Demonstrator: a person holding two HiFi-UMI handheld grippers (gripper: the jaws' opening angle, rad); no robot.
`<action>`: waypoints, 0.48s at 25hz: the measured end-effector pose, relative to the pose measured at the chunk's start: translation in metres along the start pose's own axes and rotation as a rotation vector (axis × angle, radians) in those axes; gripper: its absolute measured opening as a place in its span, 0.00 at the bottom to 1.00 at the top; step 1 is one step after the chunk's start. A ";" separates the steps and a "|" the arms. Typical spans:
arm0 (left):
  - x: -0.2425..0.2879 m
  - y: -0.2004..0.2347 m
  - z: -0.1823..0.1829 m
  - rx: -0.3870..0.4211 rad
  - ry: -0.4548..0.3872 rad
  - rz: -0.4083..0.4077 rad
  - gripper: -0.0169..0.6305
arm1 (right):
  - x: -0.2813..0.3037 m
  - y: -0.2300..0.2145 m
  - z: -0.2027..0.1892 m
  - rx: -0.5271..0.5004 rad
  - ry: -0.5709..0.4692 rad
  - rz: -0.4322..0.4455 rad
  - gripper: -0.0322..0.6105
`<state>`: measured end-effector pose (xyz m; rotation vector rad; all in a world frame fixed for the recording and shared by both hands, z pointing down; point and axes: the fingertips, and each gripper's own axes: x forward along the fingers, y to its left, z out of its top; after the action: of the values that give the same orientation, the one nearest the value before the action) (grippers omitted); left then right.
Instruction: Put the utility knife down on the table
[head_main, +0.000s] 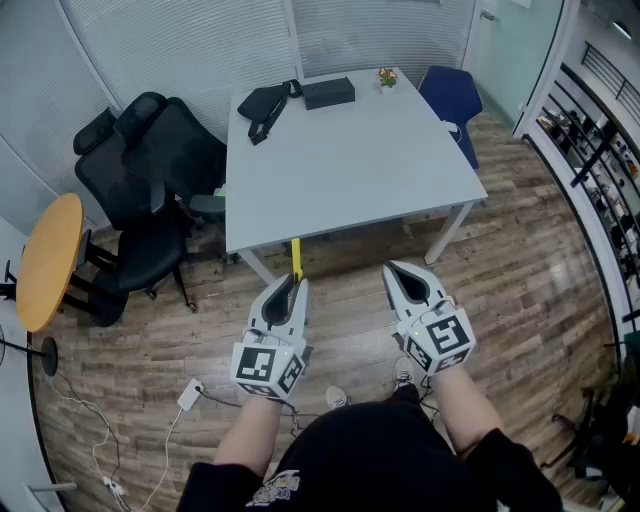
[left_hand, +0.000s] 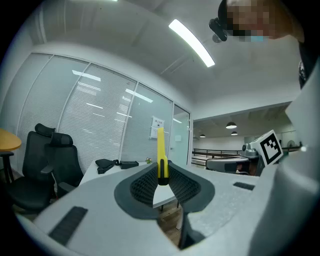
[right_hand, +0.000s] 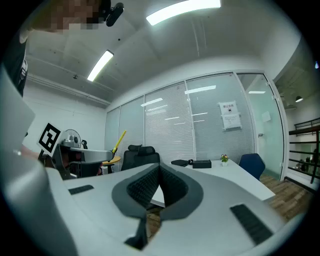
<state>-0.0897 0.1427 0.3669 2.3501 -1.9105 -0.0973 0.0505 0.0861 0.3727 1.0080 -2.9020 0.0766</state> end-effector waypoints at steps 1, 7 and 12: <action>0.000 0.000 0.000 -0.001 0.000 0.000 0.13 | 0.000 0.000 0.000 -0.001 0.000 0.000 0.05; 0.000 0.001 -0.001 -0.002 0.002 0.003 0.13 | 0.001 -0.001 0.000 0.020 -0.009 0.008 0.05; -0.005 0.004 -0.002 -0.006 0.004 0.007 0.13 | 0.002 0.004 -0.001 0.029 -0.009 0.010 0.05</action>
<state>-0.0948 0.1467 0.3691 2.3384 -1.9136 -0.0975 0.0463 0.0879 0.3738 1.0015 -2.9227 0.1144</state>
